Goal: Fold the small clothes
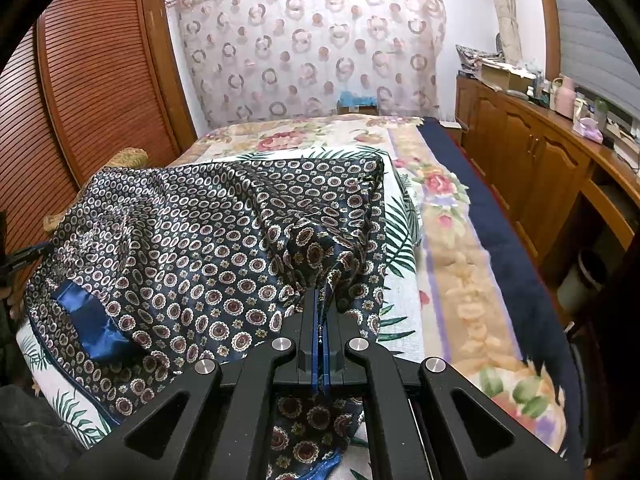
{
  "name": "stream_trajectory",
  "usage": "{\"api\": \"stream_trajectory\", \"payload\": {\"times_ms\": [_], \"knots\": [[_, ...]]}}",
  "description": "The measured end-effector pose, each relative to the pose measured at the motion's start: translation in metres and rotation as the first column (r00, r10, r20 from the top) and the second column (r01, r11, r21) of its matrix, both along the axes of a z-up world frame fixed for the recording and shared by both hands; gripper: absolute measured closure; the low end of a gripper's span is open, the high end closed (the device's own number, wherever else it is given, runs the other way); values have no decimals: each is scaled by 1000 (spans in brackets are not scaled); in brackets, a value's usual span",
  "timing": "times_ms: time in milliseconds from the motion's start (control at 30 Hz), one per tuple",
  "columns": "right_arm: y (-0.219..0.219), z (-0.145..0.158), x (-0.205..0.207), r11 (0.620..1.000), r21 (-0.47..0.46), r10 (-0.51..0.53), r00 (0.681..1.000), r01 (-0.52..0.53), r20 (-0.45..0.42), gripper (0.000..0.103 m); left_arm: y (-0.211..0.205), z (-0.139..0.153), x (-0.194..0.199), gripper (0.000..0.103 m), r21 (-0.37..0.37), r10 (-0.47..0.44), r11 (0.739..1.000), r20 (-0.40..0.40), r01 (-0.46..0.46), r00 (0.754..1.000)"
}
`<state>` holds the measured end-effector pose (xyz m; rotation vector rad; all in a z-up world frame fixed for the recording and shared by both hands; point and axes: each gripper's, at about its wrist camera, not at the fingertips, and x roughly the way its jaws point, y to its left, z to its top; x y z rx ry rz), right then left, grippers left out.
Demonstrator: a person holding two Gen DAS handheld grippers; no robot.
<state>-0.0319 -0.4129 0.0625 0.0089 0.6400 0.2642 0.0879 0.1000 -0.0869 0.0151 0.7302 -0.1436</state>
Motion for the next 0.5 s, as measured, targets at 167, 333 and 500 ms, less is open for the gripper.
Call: {"api": "stream_trajectory", "payload": {"times_ms": [167, 333, 500], "knots": [[0, 1, 1, 1000, -2, 3, 1000, -3, 3, 102, -11, -2, -1, 96, 57, -13, 998, -8, 13, 1000], [0, 1, 2, 1000, 8, 6, 1000, -6, 3, 102, -1, -4, 5, 97, 47, 17, 999, -31, -15, 999], [1, 4, -5, 1000, 26, 17, 1000, -18, 14, 102, 15, 10, -11, 102, -25, 40, 999, 21, -40, 999]]}}
